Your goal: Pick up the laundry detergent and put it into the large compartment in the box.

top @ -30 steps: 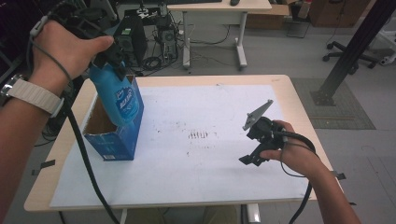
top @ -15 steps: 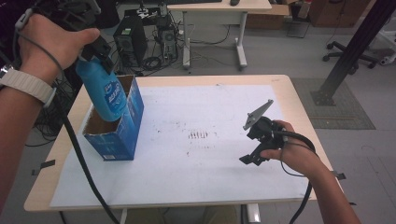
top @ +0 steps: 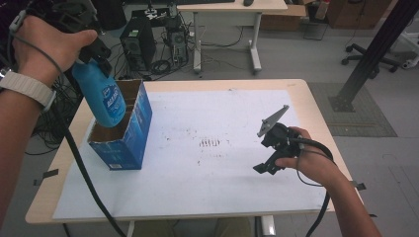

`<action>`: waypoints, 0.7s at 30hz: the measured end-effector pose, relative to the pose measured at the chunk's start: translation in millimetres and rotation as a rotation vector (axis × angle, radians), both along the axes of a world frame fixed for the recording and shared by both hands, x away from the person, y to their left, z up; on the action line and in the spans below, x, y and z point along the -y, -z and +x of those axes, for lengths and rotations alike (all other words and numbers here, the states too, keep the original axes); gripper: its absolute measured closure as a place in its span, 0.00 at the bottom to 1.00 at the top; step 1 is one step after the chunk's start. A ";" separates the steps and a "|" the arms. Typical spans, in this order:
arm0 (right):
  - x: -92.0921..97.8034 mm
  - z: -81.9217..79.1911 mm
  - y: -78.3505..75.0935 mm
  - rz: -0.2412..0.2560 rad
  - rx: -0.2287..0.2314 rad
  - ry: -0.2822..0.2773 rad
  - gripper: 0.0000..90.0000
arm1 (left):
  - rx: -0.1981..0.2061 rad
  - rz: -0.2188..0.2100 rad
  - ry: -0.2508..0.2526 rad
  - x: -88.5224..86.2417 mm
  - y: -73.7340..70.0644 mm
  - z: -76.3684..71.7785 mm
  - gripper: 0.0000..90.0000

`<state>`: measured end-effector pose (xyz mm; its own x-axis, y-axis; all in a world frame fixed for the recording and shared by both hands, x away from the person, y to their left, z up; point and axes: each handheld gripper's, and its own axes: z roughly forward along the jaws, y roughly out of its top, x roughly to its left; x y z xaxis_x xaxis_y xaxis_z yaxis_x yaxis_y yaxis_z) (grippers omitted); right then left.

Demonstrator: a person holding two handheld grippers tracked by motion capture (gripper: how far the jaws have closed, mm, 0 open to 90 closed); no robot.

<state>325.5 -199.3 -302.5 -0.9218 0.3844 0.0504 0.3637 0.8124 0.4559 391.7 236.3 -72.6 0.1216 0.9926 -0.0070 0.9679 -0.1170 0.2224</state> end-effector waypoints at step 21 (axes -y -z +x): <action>-0.8 -0.2 1.8 0.000 -0.004 0.004 0.11 | -0.008 -0.002 -0.016 -11.5 31.7 11.1 0.42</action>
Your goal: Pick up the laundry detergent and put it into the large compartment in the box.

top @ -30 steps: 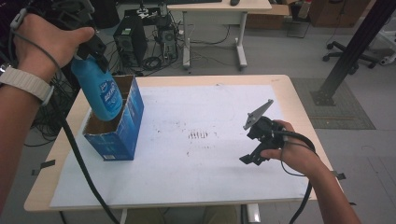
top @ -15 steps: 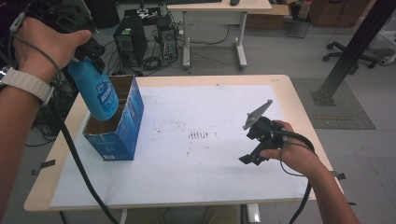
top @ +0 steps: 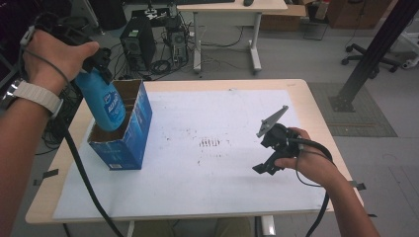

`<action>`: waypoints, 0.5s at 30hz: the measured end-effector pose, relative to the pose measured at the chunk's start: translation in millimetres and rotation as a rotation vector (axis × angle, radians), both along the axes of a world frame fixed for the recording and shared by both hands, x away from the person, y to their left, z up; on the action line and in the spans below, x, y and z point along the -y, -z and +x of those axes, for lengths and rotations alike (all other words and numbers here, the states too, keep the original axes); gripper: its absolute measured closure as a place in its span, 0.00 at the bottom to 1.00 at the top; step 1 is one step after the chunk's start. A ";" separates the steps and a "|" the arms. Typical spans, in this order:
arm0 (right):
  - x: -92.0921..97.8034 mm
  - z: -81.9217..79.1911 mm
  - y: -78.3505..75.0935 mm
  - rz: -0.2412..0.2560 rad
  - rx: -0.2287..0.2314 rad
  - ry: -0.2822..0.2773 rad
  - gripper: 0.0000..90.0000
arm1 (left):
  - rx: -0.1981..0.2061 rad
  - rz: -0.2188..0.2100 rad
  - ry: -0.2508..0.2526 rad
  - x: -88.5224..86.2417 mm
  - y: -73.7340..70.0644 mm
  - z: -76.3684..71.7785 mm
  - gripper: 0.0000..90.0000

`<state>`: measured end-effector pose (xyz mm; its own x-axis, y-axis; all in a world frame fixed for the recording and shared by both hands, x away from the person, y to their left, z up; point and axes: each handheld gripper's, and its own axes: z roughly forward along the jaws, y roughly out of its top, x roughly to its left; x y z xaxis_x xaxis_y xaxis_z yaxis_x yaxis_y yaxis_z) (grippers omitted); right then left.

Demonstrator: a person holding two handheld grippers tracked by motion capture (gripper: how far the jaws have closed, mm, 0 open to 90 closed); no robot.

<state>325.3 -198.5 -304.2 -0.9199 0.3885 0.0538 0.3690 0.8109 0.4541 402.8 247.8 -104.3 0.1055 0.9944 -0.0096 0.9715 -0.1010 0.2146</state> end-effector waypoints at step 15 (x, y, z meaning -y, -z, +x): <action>3.9 -0.2 1.7 0.001 -0.004 0.013 0.11 | -0.003 0.005 0.001 -6.3 26.1 6.2 0.42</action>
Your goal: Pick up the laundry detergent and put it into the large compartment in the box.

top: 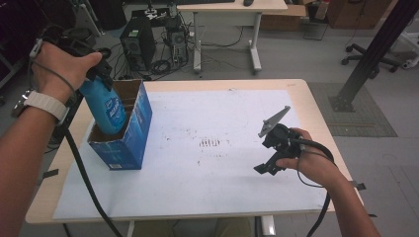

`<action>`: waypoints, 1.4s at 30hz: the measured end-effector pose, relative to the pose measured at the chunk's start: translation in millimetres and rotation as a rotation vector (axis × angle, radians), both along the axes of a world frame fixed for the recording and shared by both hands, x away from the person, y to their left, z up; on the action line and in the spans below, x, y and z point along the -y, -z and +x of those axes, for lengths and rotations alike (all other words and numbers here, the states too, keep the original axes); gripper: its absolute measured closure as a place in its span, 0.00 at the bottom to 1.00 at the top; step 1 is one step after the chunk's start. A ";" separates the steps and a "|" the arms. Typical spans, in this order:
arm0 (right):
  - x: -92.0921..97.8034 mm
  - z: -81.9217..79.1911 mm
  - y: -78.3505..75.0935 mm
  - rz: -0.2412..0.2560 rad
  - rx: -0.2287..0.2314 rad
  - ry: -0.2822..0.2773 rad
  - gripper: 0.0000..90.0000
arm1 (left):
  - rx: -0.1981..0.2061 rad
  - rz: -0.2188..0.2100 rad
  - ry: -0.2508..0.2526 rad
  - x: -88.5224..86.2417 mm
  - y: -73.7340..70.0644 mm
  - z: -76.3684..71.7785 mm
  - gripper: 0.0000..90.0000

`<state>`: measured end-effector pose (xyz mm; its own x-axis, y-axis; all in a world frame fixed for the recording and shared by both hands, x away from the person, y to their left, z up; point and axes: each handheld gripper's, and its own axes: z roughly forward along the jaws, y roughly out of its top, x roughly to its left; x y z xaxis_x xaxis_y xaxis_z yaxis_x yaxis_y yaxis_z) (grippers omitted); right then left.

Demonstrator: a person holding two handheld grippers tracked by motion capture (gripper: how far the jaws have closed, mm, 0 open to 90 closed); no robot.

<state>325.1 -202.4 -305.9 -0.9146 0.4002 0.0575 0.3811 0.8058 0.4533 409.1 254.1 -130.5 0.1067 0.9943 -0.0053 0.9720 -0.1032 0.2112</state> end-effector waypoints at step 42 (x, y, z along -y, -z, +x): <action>-1.8 2.2 6.1 -0.005 -0.016 0.004 0.11 | -0.023 0.015 -0.001 -7.9 77.1 11.3 0.42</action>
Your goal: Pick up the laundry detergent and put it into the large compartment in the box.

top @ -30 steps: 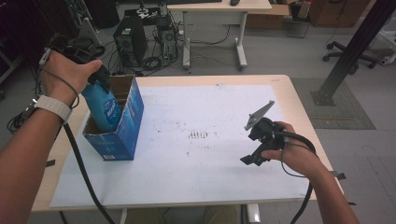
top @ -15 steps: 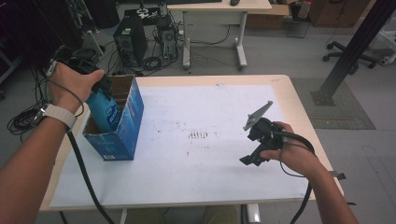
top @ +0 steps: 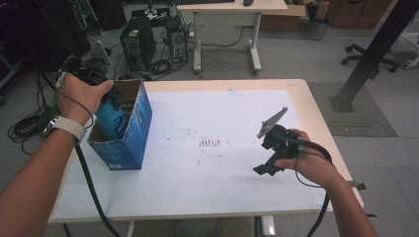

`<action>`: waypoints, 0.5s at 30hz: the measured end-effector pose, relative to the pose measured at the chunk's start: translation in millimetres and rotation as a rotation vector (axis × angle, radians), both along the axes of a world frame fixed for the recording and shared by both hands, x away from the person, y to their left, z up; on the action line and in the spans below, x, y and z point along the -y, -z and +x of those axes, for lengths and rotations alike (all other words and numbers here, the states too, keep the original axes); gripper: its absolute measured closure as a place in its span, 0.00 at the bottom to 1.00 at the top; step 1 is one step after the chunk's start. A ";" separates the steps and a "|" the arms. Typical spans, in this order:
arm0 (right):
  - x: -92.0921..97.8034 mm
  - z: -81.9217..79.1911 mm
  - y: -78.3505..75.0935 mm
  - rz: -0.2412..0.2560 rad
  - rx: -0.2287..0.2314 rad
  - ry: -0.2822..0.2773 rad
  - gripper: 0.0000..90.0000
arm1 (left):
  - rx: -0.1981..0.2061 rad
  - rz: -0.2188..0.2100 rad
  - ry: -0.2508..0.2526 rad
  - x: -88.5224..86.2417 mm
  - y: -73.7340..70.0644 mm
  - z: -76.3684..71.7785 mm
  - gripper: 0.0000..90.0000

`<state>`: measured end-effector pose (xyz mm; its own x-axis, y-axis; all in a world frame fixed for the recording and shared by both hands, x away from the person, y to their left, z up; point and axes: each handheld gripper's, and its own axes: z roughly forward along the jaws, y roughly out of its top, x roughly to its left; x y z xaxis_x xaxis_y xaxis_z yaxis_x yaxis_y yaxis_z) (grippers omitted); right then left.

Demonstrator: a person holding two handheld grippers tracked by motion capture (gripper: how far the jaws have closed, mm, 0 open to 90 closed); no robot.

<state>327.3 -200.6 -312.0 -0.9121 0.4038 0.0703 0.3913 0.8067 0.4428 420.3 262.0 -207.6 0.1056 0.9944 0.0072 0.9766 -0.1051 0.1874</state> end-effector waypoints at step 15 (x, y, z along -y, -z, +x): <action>-0.1 0.4 3.9 -0.001 -0.008 -0.001 0.11 | 0.007 0.015 -0.002 2.4 21.0 2.4 0.42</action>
